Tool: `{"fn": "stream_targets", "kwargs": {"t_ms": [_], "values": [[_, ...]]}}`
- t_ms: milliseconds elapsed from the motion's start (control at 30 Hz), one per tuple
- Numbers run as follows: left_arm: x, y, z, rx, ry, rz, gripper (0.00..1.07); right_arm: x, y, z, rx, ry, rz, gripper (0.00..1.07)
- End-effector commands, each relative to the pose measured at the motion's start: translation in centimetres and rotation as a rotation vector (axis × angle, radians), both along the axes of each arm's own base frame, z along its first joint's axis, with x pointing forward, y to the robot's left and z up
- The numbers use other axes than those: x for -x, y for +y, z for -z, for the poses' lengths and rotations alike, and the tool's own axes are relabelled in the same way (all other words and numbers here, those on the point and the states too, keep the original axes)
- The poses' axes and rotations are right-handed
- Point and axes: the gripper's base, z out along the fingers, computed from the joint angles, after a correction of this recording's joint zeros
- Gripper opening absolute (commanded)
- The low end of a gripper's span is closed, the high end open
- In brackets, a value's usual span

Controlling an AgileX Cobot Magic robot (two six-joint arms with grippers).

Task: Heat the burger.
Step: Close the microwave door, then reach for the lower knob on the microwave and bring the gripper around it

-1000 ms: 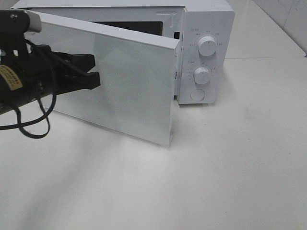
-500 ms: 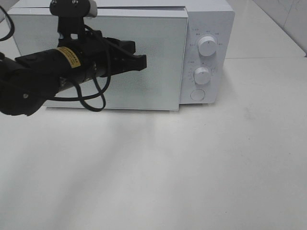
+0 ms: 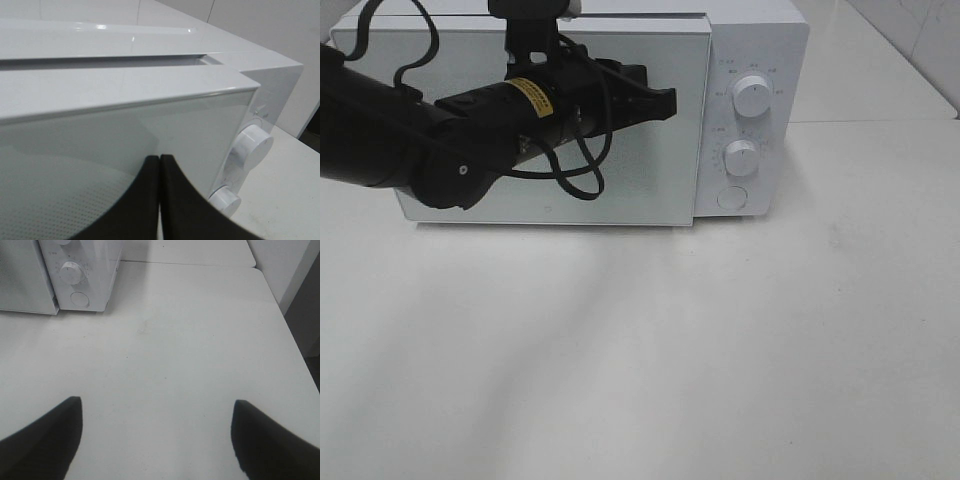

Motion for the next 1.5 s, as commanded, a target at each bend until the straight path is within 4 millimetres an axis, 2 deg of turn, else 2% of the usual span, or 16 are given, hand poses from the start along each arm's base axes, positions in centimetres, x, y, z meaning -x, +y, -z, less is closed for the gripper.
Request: {"fn": "stream_targets", "kwargs": {"t_ms": [33, 300, 500, 633, 667, 1000, 1067, 1100, 1133, 1167, 1200, 1233, 1400, 1500], "values": [[-1.3, 0.1, -0.5, 0.053, -0.011, -0.050, 0.00, 0.3, 0.0, 0.0, 0.000, -0.036, 0.005, 0.76], [-2.9, -0.6, -0.9, 0.046, -0.054, -0.078, 0.00, 0.3, 0.0, 0.0, -0.001, -0.036, 0.006, 0.76], [-2.7, -0.8, -0.6, -0.031, -0.031, -0.053, 0.00, 0.3, 0.0, 0.0, -0.001, -0.036, 0.006, 0.76], [-1.7, -1.3, -0.5, -0.119, 0.068, -0.007, 0.00, 0.3, 0.0, 0.0, -0.001, -0.036, 0.006, 0.76], [-0.8, -1.7, -0.7, -0.154, 0.115, 0.018, 0.00, 0.3, 0.0, 0.0, -0.001, -0.036, 0.006, 0.76], [3.2, -3.1, -2.1, -0.293, 0.245, 0.131, 0.01, 0.3, 0.0, 0.0, -0.001, -0.036, 0.006, 0.76], [4.4, -3.0, -2.8, -0.340, 0.300, 0.158, 0.24, 0.3, 0.0, 0.0, -0.001, -0.036, 0.006, 0.76], [4.4, -3.0, -2.8, -0.340, 0.300, 0.158, 0.24, 0.3, 0.0, 0.0, -0.001, -0.036, 0.006, 0.76], [4.8, -3.0, -3.0, -0.357, 0.322, 0.167, 0.57, 0.3, 0.0, 0.0, -0.001, -0.036, 0.006, 0.76], [5.5, -2.8, -3.2, -0.385, 0.356, 0.179, 0.76, 0.3, 0.0, 0.0, -0.001, -0.036, 0.006, 0.76], [5.5, -2.8, -3.2, -0.385, 0.356, 0.179, 0.76, 0.3, 0.0, 0.0, -0.001, -0.036, 0.006, 0.76], [5.9, -2.4, -3.5, -0.415, 0.404, 0.184, 1.02, 0.3, 0.0, 0.0, -0.001, -0.036, 0.006, 0.76], [7.0, -1.5, -4.2, -0.481, 0.489, 0.196, 0.98, 0.3, 0.0, 0.0, -0.002, -0.036, 0.006, 0.76], [8.5, -0.2, -5.1, -0.563, 0.588, 0.214, 0.98, 0.3, 0.0, 0.0, -0.002, -0.036, 0.006, 0.76]]}}
